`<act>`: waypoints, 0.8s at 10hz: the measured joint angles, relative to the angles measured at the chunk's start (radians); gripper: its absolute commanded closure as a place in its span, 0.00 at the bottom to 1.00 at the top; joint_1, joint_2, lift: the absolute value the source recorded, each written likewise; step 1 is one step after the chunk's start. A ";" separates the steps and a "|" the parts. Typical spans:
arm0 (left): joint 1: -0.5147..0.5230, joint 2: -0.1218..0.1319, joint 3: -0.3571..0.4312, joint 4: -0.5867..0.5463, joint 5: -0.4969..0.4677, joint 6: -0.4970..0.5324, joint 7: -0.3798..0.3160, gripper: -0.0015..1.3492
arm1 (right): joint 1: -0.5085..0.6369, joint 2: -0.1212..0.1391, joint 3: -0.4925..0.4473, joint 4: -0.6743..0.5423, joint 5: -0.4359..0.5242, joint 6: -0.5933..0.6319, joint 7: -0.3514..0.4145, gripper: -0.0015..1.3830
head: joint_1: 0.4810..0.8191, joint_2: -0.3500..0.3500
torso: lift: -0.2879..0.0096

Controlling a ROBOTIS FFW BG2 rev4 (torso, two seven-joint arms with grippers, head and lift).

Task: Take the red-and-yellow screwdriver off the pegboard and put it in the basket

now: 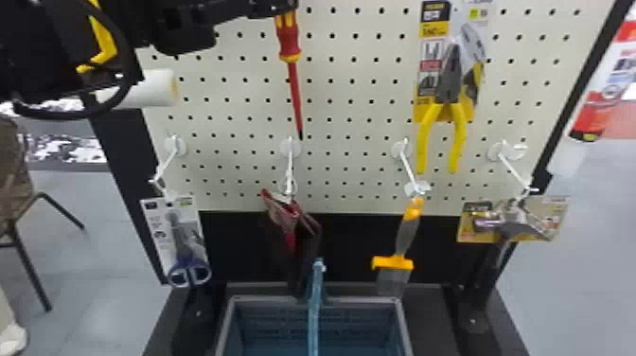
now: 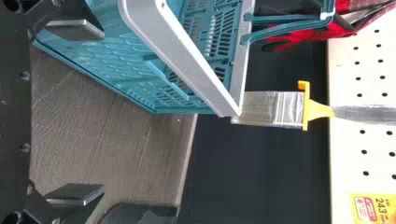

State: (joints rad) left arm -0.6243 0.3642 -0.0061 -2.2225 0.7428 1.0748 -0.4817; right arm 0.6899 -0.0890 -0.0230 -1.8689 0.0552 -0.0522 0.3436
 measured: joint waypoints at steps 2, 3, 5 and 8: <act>-0.004 0.006 0.001 -0.009 0.003 0.002 0.005 0.87 | 0.003 -0.002 0.000 0.000 -0.003 0.000 0.000 0.10 | 0.20 0.50 | 0.63; -0.006 0.011 0.001 -0.020 0.003 0.004 0.011 0.87 | 0.004 -0.004 0.000 0.000 -0.006 0.000 0.000 0.10 | 0.20 0.50 | 0.63; -0.010 0.022 0.008 -0.048 0.004 0.012 0.028 0.87 | 0.007 -0.009 0.000 -0.001 -0.009 0.000 0.000 0.10 | 0.20 0.50 | 0.63; 0.008 0.028 0.030 -0.094 0.037 0.026 0.055 0.87 | 0.011 -0.011 0.000 -0.005 -0.010 0.000 0.000 0.10 | 0.20 0.50 | 0.63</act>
State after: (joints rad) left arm -0.6159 0.3924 0.0239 -2.3168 0.7794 1.1011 -0.4267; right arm 0.7006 -0.0997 -0.0230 -1.8740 0.0451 -0.0522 0.3436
